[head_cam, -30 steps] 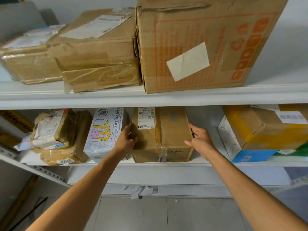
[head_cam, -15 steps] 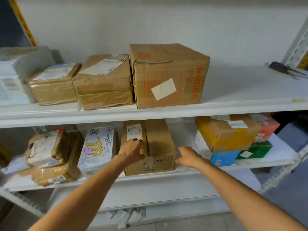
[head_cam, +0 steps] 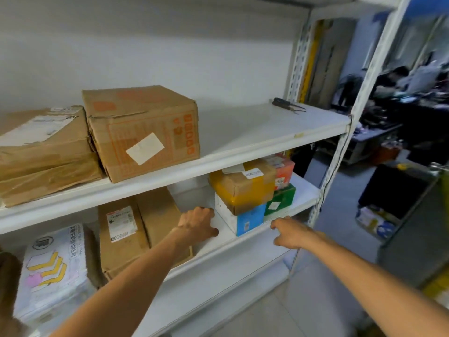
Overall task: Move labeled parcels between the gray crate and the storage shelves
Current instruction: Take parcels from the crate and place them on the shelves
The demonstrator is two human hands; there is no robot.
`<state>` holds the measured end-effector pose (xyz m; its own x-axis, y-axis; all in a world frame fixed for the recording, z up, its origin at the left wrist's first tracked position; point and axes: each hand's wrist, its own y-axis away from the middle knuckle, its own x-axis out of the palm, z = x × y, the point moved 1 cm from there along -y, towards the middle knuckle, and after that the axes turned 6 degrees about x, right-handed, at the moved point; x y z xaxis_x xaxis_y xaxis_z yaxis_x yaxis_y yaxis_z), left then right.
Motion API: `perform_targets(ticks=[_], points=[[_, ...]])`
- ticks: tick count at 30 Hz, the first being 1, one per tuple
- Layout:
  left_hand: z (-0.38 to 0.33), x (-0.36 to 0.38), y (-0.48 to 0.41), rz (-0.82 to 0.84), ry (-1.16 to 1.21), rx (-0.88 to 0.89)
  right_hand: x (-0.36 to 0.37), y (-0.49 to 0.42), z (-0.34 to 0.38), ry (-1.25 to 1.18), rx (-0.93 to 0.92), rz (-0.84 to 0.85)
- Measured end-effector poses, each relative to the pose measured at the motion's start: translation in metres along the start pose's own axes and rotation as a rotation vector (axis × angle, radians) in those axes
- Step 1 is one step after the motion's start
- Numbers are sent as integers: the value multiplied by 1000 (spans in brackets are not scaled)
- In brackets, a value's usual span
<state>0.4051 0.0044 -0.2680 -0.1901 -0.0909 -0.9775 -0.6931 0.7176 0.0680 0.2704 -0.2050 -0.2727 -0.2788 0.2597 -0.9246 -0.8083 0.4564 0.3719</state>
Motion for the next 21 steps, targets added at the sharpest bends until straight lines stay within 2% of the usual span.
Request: perform_targets(ticks=[5, 9, 14, 19, 21], points=[[-21, 3, -9, 4, 27, -23, -13, -13, -39, 32, 29, -25], [-20, -2, -13, 6, -38, -89, -30, -43, -46, 55, -74, -84], [-27, -14, -41, -27, -36, -254, -56, -83, -68, 36, -217, -128], [-48, -8, -76, -37, -6, -347, -93, -116, -103, 54, -249, -112], [-54, -5, -79, -15, 14, -391, -105, -130, -115, -8, -252, -88]])
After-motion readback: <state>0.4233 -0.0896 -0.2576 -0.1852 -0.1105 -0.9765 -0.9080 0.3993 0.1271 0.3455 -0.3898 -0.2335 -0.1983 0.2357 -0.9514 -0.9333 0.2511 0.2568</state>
